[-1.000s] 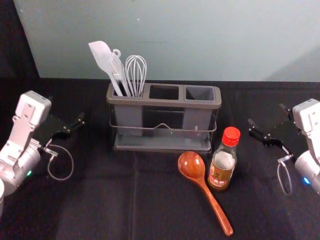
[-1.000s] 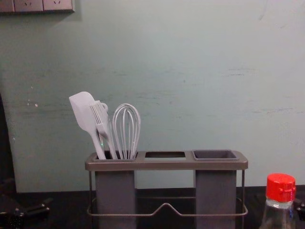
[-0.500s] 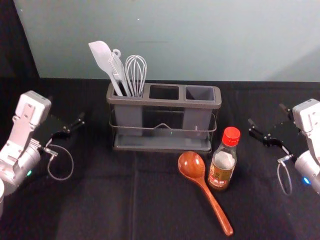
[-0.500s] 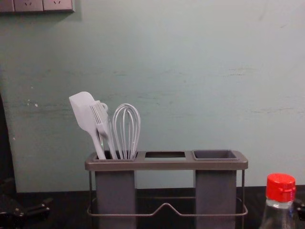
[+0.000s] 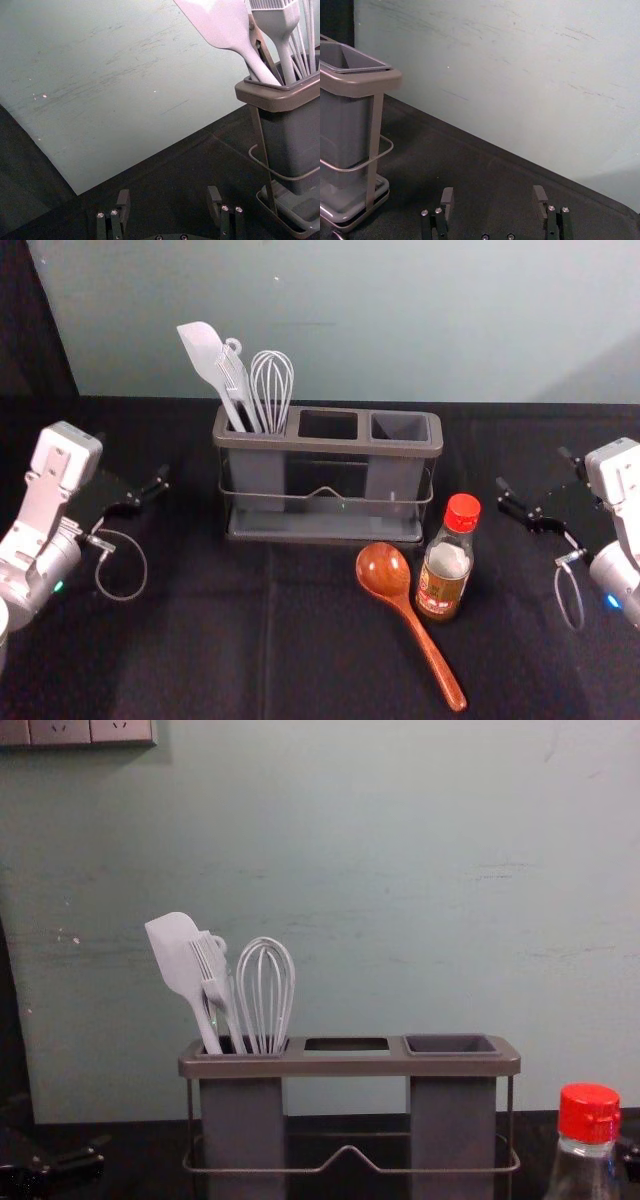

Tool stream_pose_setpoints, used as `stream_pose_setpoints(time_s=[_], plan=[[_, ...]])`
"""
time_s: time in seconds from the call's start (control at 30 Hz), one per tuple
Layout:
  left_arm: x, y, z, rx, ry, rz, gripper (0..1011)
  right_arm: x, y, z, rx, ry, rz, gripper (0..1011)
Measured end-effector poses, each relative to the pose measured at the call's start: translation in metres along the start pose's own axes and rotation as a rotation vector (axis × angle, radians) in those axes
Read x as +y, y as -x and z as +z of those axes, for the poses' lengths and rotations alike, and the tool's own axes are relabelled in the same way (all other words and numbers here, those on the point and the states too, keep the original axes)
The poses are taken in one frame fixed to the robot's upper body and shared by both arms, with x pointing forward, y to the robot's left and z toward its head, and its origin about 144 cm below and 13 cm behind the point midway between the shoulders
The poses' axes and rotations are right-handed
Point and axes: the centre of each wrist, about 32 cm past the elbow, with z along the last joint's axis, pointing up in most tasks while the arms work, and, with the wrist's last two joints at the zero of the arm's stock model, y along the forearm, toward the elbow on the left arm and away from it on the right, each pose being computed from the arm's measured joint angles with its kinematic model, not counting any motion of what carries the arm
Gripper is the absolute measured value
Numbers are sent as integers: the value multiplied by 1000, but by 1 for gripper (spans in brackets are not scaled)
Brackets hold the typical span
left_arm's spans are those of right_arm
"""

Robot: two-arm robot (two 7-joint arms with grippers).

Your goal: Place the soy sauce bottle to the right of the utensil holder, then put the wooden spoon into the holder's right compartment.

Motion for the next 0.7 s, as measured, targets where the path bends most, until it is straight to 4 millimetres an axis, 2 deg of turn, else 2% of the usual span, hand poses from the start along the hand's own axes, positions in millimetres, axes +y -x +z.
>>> stream_pose_setpoints(time_s=[0.7], plan=[[0,0,0,0,0,0,1005,-3,0,0,-6,-3,0,1002]])
